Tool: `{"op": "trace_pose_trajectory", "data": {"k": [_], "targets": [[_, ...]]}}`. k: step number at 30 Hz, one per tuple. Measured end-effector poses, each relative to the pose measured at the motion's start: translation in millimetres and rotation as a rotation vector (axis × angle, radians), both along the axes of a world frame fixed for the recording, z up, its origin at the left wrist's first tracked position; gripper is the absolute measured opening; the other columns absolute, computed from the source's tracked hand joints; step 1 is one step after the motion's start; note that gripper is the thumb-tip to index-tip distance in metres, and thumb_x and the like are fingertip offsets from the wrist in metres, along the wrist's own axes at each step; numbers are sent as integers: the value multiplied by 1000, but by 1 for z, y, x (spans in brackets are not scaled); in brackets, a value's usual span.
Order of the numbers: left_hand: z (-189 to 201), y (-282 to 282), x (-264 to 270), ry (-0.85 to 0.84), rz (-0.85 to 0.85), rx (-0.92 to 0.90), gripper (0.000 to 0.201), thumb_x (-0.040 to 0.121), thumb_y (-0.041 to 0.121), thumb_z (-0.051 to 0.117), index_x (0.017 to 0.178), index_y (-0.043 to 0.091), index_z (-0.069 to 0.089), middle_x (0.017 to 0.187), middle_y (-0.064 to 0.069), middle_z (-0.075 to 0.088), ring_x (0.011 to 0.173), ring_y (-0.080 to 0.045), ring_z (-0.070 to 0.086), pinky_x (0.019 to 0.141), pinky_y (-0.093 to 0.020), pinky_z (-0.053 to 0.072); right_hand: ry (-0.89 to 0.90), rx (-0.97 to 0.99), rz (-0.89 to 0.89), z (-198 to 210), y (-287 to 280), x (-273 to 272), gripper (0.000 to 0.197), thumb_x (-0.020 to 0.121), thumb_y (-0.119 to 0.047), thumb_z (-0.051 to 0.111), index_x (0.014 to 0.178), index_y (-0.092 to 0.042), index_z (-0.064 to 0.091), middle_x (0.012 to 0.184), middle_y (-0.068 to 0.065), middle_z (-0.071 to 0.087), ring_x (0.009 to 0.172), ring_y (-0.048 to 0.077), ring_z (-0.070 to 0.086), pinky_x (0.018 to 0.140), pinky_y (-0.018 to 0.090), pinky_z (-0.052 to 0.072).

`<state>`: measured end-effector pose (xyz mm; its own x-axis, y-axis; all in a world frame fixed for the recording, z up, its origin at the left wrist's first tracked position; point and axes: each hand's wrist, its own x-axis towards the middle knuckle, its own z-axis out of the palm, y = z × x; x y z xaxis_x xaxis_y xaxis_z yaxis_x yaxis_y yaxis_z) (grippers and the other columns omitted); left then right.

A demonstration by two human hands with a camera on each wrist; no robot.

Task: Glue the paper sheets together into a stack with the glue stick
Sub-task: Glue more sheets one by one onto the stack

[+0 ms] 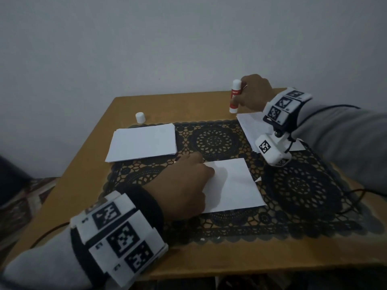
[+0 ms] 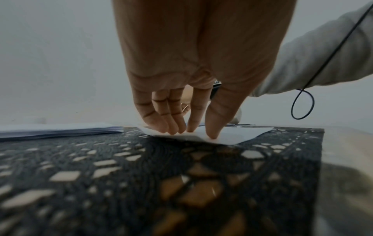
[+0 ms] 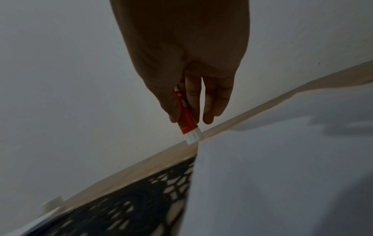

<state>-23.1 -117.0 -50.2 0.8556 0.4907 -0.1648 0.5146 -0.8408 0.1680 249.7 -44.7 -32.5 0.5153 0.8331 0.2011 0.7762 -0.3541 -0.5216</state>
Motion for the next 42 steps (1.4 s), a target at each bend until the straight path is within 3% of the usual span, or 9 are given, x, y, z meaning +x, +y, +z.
{"op": "trace_pose_trajectory", "data": {"k": [8,12,16,18,21,24,28,32,42], "targets": [[-1,6,0,-22,-18,-27,53,89,30,61,139,21,45,120,1,41,111,-14,41,98,-30,42,-34,-68,-1,-10,10,7,39,65,-22,84,96,-9,64,96,7,65,86,24,60,68,29,42],[0,10,-2,-61,-11,-84,54,87,30,64,137,25,46,112,8,38,99,-8,41,89,-19,39,-87,-117,-4,-11,9,9,48,67,-32,83,102,-11,58,105,8,63,86,23,56,68,30,39],[3,14,-3,-57,-29,-117,50,86,29,66,134,24,49,112,8,41,94,-7,42,82,-16,37,-68,-92,-1,7,-10,11,60,77,-34,78,124,-7,54,125,11,56,112,28,54,85,35,43],[5,16,-5,-58,-27,-135,49,86,28,66,132,24,51,109,9,43,94,-7,46,79,-15,38,-118,-114,22,18,-28,17,48,80,-26,75,121,-6,58,124,10,56,110,26,54,83,30,41],[8,16,-7,-65,-15,-175,47,86,25,67,131,23,53,107,7,46,95,-11,53,80,-17,42,-219,-188,32,23,-64,34,20,81,-12,72,98,-3,67,106,12,66,88,23,56,74,29,43],[9,15,-6,-68,-12,-166,46,87,25,67,131,23,54,105,6,47,94,-11,53,79,-17,42,-313,-316,14,16,-103,58,12,81,-9,67,90,-2,67,99,15,69,83,28,60,71,32,46],[10,12,-6,-75,8,-176,44,87,23,67,130,22,55,105,5,49,96,-13,54,81,-19,43,-492,-596,88,4,-154,75,28,90,-30,64,112,-13,59,115,8,62,89,17,46,76,28,39],[10,14,-7,-97,42,-216,41,87,21,67,126,23,58,108,4,54,96,-12,57,84,-21,46,-541,-693,137,1,-180,84,45,90,-51,57,122,-19,54,120,7,60,90,16,47,81,28,43],[8,13,-7,-118,59,-215,38,87,23,67,124,24,59,103,7,53,93,-10,57,79,-17,45,-644,-750,238,-1,-181,89,44,94,-55,46,124,-23,50,120,4,61,94,17,51,84,30,44]]}}
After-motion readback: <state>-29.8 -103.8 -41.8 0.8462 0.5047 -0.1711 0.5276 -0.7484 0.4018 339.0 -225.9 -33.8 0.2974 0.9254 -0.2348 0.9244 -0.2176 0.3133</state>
